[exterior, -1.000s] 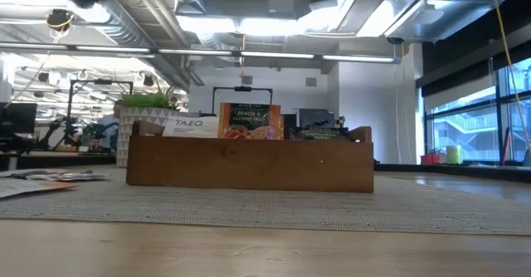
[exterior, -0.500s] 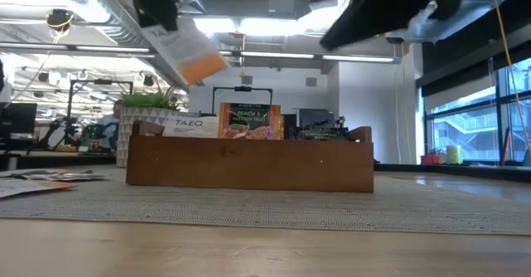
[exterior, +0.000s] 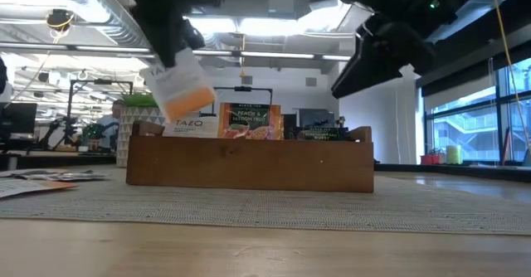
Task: Pick & Place Tea
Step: Put the white tea bag into the left section of the wooden organizer
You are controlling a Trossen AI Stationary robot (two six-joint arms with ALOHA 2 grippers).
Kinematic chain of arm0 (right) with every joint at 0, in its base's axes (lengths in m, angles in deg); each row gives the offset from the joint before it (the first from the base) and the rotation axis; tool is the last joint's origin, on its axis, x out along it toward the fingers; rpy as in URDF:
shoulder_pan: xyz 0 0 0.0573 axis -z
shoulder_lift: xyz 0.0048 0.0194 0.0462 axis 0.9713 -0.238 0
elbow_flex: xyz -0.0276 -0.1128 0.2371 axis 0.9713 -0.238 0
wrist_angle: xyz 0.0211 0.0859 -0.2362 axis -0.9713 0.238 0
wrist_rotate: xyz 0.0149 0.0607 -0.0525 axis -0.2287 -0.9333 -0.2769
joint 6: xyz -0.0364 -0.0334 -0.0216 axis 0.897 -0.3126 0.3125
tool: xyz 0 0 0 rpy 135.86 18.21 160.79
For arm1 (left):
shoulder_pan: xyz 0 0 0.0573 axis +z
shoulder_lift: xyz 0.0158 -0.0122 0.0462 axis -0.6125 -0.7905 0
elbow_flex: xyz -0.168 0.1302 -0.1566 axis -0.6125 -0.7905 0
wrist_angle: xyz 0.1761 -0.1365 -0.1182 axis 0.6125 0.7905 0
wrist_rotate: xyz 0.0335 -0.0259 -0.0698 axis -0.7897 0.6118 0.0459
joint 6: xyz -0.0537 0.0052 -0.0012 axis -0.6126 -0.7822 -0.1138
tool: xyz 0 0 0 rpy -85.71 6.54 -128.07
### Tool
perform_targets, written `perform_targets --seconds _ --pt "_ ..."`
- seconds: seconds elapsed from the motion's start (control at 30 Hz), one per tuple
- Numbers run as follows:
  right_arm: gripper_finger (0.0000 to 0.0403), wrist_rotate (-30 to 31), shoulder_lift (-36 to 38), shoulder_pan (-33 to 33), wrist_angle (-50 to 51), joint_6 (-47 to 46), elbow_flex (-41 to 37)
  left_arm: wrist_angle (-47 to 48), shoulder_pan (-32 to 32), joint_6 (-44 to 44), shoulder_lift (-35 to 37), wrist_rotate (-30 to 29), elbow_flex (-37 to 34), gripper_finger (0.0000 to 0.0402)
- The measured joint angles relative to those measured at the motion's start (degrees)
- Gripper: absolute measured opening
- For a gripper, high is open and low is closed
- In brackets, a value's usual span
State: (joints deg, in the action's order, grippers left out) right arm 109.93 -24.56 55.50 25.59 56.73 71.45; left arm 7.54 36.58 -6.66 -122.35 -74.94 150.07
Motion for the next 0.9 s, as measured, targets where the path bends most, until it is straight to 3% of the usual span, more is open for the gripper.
perform_targets --seconds 0.43,0.7,0.9 --pt "0.0129 -1.2 0.0 0.0 0.8 -4.3 0.0 -1.6 -0.3 6.8 -8.1 -1.2 0.0 0.0007" --pt "0.0129 -1.6 0.0 0.0 0.8 -4.3 0.0 -1.5 -0.3 5.1 -8.6 -7.2 0.0 0.0007" --pt "0.0129 -1.6 0.0 0.0 1.1 -4.3 0.0 -1.5 -0.3 6.3 -8.6 -7.5 0.0 0.0018"
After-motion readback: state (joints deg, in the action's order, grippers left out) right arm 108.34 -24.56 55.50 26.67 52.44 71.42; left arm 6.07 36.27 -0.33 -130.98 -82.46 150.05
